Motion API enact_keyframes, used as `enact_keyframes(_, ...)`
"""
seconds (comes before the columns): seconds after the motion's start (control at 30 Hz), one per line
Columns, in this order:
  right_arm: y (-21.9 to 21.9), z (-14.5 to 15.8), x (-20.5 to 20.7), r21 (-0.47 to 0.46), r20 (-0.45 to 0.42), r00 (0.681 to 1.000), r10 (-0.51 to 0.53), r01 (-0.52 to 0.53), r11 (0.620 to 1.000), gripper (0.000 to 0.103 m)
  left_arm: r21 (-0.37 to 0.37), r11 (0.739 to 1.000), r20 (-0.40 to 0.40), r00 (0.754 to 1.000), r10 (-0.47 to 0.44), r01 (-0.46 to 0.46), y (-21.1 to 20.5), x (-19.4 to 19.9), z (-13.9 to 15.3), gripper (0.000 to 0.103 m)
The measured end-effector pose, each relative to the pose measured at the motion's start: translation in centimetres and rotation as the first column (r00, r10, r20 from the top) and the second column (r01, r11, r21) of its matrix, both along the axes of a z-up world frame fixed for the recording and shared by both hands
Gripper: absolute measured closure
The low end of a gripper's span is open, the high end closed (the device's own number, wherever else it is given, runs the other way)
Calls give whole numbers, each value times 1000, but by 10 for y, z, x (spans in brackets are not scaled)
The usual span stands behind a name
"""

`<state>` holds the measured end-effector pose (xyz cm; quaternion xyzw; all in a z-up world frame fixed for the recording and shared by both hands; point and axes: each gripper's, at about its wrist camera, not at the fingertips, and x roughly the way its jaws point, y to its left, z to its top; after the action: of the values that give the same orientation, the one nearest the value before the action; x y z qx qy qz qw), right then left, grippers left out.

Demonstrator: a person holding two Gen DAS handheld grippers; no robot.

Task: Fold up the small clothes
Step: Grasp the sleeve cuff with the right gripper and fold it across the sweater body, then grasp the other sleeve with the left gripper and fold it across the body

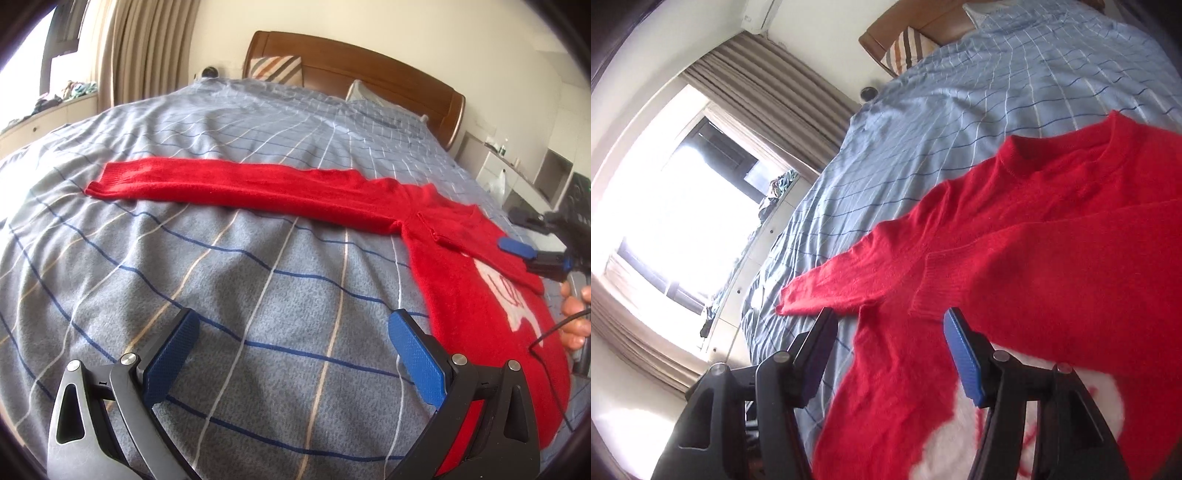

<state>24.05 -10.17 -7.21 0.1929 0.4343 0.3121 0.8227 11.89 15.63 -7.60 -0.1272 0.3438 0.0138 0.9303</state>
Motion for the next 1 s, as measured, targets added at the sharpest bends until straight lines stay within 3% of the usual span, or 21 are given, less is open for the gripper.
enact_keyframes(0.13, -70, 14, -34, -219, 114, 989, -91, 115, 969, 39, 8, 1000, -3, 1000, -9, 9, -4, 0, 0, 1)
enact_keyframes(0.33, -182, 9, -83, -412, 221, 935, -277, 346, 843, 39, 28, 1000, -2, 1000, -15, 15, -9, -2, 0, 1)
enact_keyframes(0.6, -286, 7, -126, -356, 292, 791, -537, 611, 707, 37, 80, 996, -9, 1000, -30, 31, -20, -3, -4, 1)
enact_keyframes(0.77, -313, -18, -143, -261, 249, 729, -638, 685, 680, 37, 113, 993, -18, 999, -38, 39, -26, -2, -7, 1)
enact_keyframes(0.87, -311, -22, -148, -232, 265, 714, -647, 699, 676, 36, 116, 992, -23, 999, -37, 40, -27, -1, -8, 1)
enact_keyframes(1.0, -305, -26, -145, -257, 273, 726, -632, 688, 679, 30, 128, 991, -30, 999, -42, 45, -30, 0, -10, 1)
